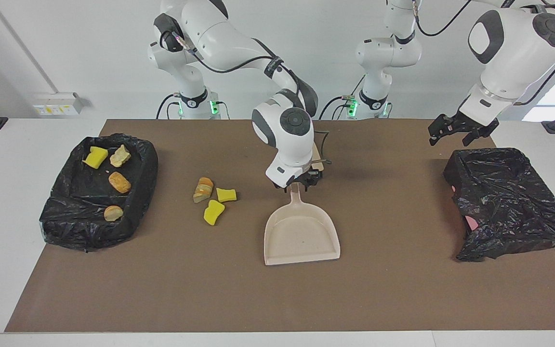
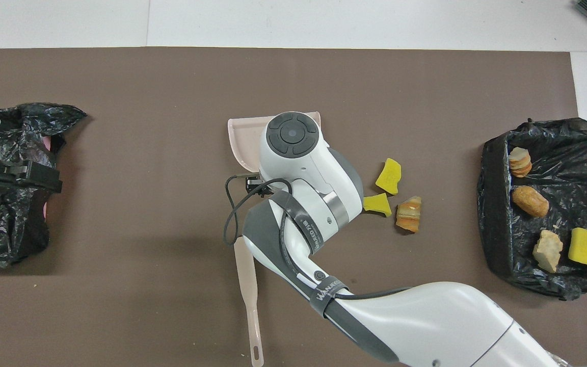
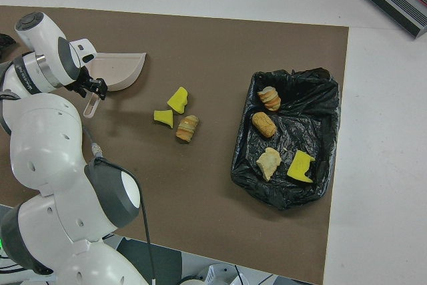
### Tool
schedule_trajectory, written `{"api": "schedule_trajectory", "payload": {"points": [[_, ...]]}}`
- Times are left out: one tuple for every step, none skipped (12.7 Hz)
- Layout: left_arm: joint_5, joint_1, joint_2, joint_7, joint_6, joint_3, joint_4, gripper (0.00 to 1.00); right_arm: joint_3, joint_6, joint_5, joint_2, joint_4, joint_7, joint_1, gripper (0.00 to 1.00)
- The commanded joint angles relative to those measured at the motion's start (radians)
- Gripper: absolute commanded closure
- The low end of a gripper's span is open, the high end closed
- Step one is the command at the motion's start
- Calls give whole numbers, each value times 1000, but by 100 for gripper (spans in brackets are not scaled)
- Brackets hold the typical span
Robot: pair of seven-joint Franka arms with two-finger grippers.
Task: Sweep and dump trash in bin
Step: 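Return the dustpan to the table center and release it with the right gripper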
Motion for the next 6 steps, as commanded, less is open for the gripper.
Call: {"api": "schedule_trajectory", "payload": {"points": [[20, 3, -25, 4, 18, -5, -29, 0, 2, -17, 30, -82, -34, -1, -27, 0], [20, 3, -25, 4, 19, -4, -29, 0, 2, -25, 32, -119, -43, -1, -38, 0], [20, 3, -25, 4, 18, -5, -29, 0, 3, -69, 32, -154, -44, -9, -48, 0], [20, 3, -25, 4, 19, -5, -29, 0, 2, -109, 32, -182, -45, -42, -38, 0], [20, 3, -25, 4, 19, -5, -29, 0, 3, -144, 33, -223, -72, -65, -33, 0], [20, 3, -23, 4, 19, -5, -29, 0, 6, -166, 33, -268, -109, -67, -24, 0]]}}
